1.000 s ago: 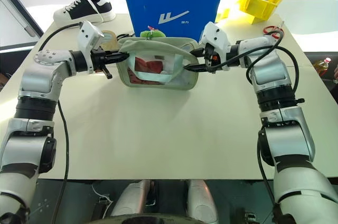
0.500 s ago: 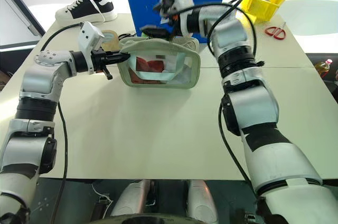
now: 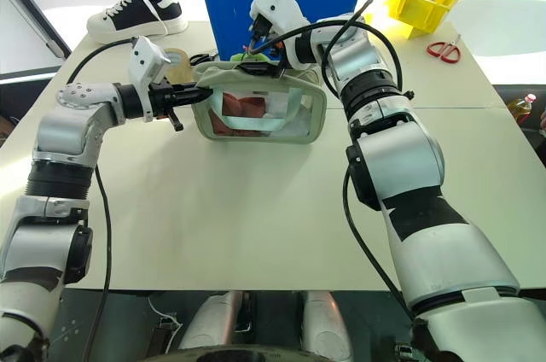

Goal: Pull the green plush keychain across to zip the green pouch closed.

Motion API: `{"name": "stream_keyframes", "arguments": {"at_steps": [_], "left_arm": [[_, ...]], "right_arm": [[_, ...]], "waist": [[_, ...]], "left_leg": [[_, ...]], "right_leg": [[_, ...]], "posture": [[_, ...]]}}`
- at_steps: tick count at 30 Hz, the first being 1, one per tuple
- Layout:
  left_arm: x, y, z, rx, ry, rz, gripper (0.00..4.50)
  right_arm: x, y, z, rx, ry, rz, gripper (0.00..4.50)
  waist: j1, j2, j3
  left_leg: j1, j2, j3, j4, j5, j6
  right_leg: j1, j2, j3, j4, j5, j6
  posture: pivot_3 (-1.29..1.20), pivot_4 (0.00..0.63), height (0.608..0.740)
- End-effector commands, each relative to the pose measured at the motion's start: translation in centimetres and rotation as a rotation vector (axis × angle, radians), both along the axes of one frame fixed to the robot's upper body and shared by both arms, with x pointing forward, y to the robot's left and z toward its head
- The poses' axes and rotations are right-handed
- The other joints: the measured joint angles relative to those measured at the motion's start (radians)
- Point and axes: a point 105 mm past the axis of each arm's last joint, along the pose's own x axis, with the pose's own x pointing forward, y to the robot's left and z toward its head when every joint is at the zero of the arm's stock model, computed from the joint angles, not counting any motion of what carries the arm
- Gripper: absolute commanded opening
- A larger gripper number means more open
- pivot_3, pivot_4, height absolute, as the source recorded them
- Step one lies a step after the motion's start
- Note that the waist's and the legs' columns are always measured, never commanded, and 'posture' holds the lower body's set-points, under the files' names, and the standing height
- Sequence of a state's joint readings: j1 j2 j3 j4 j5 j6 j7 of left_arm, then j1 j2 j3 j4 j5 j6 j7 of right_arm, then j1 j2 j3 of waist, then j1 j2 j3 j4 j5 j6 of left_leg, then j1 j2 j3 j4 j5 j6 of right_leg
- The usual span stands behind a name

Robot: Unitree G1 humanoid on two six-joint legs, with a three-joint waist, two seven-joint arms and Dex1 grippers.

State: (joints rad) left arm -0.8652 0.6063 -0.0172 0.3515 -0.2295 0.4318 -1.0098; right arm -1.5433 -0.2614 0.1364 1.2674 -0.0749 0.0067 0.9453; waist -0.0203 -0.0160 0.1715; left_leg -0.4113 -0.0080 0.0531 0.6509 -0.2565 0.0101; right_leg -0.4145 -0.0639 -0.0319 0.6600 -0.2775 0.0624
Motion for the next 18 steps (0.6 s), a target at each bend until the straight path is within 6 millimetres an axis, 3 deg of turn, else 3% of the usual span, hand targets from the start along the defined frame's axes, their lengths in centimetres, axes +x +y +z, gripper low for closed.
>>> {"name": "stream_keyframes", "arguments": {"at_steps": [1, 8, 18], "left_arm": [[-0.5, -0.6, 1.1, -0.019, -0.040, -0.038, 0.00], [-0.6, -0.7, 1.0, -0.016, -0.039, -0.042, 0.00], [-0.7, -0.7, 1.2, -0.013, -0.044, -0.042, 0.00]], "right_arm": [[0.0, -0.1, 2.5, 0.008, -0.073, -0.016, 4.22], [0.3, 0.3, 2.6, 0.026, -0.092, -0.046, 4.22], [-0.2, 1.2, 1.2, -0.131, -0.221, 0.034, 4.22]], "waist": [[0.000, 0.000, 0.000], [-0.001, 0.000, 0.000], [-0.001, 0.000, 0.000]], "left_leg": [[0.000, 0.000, 0.000, 0.000, 0.000, 0.000], [0.000, 0.000, 0.000, 0.000, 0.000, 0.000], [0.000, 0.000, 0.000, 0.000, 0.000, 0.000]], "right_leg": [[0.000, 0.000, 0.000, 0.000, 0.000, 0.000], [0.000, 0.000, 0.000, 0.000, 0.000, 0.000], [0.000, 0.000, 0.000, 0.000, 0.000, 0.000]], "posture": [[0.00, 0.150, 0.740], [0.00, 0.150, 0.740], [0.00, 0.150, 0.740]]}}
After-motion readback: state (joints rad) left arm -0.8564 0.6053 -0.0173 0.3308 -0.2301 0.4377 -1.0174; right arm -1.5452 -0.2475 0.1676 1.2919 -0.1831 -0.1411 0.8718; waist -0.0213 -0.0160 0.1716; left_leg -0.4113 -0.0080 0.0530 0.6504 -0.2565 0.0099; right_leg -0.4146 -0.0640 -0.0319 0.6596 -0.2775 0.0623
